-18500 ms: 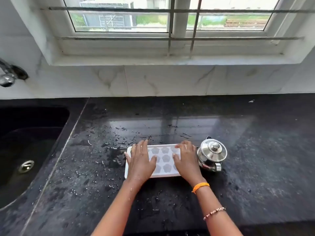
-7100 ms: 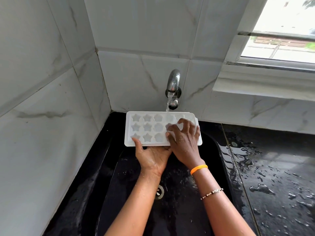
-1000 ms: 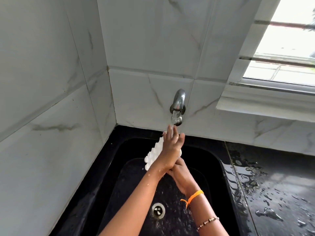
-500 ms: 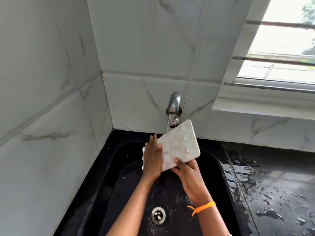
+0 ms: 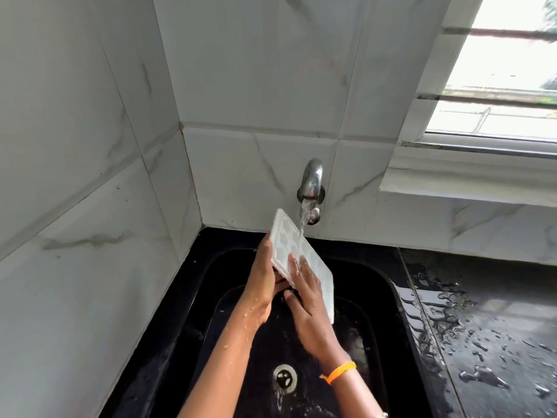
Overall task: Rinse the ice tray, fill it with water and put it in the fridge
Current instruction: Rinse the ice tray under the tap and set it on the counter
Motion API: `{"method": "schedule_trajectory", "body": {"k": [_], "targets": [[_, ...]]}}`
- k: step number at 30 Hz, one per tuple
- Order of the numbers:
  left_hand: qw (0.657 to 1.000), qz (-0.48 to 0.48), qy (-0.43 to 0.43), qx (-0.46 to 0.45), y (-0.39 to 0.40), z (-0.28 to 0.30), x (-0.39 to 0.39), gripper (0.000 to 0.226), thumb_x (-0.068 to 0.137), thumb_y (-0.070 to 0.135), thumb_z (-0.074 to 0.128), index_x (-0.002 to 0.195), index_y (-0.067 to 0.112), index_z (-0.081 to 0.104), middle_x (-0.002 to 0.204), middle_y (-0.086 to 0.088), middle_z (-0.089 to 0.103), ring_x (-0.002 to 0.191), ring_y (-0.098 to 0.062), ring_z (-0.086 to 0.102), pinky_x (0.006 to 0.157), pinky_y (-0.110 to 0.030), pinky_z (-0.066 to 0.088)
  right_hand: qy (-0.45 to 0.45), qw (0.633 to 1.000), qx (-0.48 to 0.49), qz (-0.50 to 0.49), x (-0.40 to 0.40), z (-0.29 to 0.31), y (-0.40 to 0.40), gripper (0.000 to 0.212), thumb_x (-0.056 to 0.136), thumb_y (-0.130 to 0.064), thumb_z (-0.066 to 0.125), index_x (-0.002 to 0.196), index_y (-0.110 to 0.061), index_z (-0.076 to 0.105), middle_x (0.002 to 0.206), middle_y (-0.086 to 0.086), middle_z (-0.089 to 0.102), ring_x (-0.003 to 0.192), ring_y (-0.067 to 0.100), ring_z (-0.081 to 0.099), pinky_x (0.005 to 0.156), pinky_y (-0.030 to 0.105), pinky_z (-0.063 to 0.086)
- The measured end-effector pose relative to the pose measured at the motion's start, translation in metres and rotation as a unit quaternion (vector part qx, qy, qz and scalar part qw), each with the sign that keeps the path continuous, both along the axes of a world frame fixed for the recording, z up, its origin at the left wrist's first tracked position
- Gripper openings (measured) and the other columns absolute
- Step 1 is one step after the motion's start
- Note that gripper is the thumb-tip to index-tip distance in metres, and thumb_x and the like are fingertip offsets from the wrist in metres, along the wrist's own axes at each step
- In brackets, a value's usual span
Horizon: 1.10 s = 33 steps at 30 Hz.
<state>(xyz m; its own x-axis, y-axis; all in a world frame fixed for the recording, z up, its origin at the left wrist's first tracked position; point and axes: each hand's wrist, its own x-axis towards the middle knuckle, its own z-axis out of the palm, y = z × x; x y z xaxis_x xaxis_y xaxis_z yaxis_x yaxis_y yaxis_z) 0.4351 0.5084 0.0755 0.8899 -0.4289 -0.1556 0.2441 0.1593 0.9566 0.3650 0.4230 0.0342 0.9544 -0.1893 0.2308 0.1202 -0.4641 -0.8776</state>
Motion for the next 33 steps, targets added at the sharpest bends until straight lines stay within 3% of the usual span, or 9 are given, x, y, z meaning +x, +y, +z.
{"method": "schedule_trajectory", "body": {"k": [3, 7, 12, 16, 20, 25, 29, 31, 33], "targets": [[1.000, 0.010, 0.019, 0.015, 0.002, -0.006, -0.002, 0.048, 0.101, 0.043, 0.021, 0.122, 0.020, 0.057, 0.116, -0.007, 0.067, 0.105, -0.016, 0.065, 0.083, -0.031, 0.051, -0.038, 0.997, 0.014, 0.058, 0.008, 0.004, 0.002, 0.050, 0.095, -0.037, 0.032, 0.143, -0.032, 0.022, 0.156, -0.014, 0.012, 0.144, -0.001, 0.003, 0.121, 0.033, 0.002], [0.999, 0.016, -0.011, 0.034, 0.003, -0.016, -0.012, 0.047, 0.099, 0.047, 0.023, 0.128, 0.025, 0.053, 0.121, -0.002, 0.064, 0.110, -0.014, 0.062, 0.088, -0.037, 0.053, 0.031, 0.995, 0.038, 0.082, 0.024, 0.008, -0.001, 0.056, 0.095, -0.038, 0.030, 0.147, -0.031, 0.009, 0.156, -0.018, 0.003, 0.142, -0.008, -0.003, 0.121, 0.031, -0.001], [0.995, 0.097, -0.011, -0.010, 0.011, -0.017, -0.018, 0.041, 0.101, 0.038, 0.027, 0.129, 0.019, 0.049, 0.117, -0.008, 0.064, 0.100, -0.021, 0.066, 0.064, -0.031, 0.056, 0.102, 0.994, 0.018, 0.043, 0.030, -0.009, -0.018, 0.088, 0.077, -0.082, 0.017, 0.146, -0.032, -0.004, 0.155, -0.018, -0.009, 0.141, -0.007, -0.010, 0.119, 0.027, -0.005], [0.984, 0.172, -0.006, -0.043, 0.025, -0.013, -0.012, 0.039, 0.101, 0.035, 0.026, 0.128, 0.020, 0.050, 0.118, -0.008, 0.063, 0.106, -0.023, 0.063, 0.070, -0.039, 0.056, 0.159, 0.987, -0.012, -0.026, 0.018, -0.039, -0.035, 0.064, 0.093, -0.051, 0.020, 0.147, -0.025, -0.002, 0.158, -0.009, -0.009, 0.141, -0.003, -0.010, 0.120, 0.028, -0.006], [0.975, 0.207, 0.030, -0.076, 0.031, -0.005, -0.010, 0.040, 0.102, 0.032, 0.024, 0.123, 0.016, 0.054, 0.114, -0.011, 0.065, 0.102, -0.025, 0.064, 0.070, -0.041, 0.056, 0.152, 0.986, -0.041, -0.058, 0.004, -0.048, -0.028, 0.064, 0.091, -0.053, 0.014, 0.146, -0.028, -0.008, 0.157, -0.012, -0.014, 0.140, -0.005, -0.017, 0.117, 0.025, -0.012], [0.978, 0.188, 0.058, -0.066, 0.024, -0.012, -0.011, 0.041, 0.101, 0.036, 0.026, 0.126, 0.017, 0.053, 0.114, -0.010, 0.066, 0.103, -0.023, 0.064, 0.068, -0.034, 0.055, 0.089, 0.992, -0.018, 0.087, -0.004, -0.018, 0.008, 0.071, 0.088, -0.069, 0.013, 0.147, -0.033, -0.001, 0.155, -0.020, -0.009, 0.138, -0.013, -0.013, 0.115, 0.015, -0.009], [0.991, 0.112, 0.065, -0.033, 0.015, -0.019, -0.023, 0.043, 0.101, 0.038, 0.025, 0.119, 0.021, 0.060, 0.112, -0.004, 0.069, 0.100, -0.014, 0.067, 0.066, -0.024, 0.054, 0.053, 0.989, 0.009, 0.135, 0.014, 0.008, 0.016, 0.044, 0.098, -0.040, 0.021, 0.139, -0.042, 0.004, 0.151, -0.026, -0.002, 0.139, -0.012, -0.006, 0.114, 0.012, -0.005], [0.996, 0.088, 0.023, -0.008, 0.013, -0.017, -0.029, 0.040, 0.101, 0.037, 0.025, 0.124, 0.024, 0.055, 0.114, 0.000, 0.067, 0.101, -0.011, 0.066, 0.068, -0.029, 0.056, 0.051, 0.992, 0.020, 0.117, 0.024, 0.009, 0.009, 0.046, 0.096, -0.050, 0.019, 0.139, -0.042, 0.003, 0.149, -0.029, -0.002, 0.139, -0.013, -0.004, 0.115, 0.014, -0.003], [0.996, 0.089, -0.024, 0.009, 0.014, -0.014, -0.034, 0.036, 0.101, 0.036, 0.028, 0.127, 0.022, 0.050, 0.114, 0.000, 0.065, 0.097, -0.009, 0.066, 0.068, -0.033, 0.057, 0.054, 0.994, 0.030, 0.087, 0.030, 0.000, -0.003, 0.068, 0.087, -0.068, 0.018, 0.144, -0.036, 0.002, 0.152, -0.026, -0.005, 0.140, -0.011, -0.006, 0.115, 0.014, -0.004]]}}
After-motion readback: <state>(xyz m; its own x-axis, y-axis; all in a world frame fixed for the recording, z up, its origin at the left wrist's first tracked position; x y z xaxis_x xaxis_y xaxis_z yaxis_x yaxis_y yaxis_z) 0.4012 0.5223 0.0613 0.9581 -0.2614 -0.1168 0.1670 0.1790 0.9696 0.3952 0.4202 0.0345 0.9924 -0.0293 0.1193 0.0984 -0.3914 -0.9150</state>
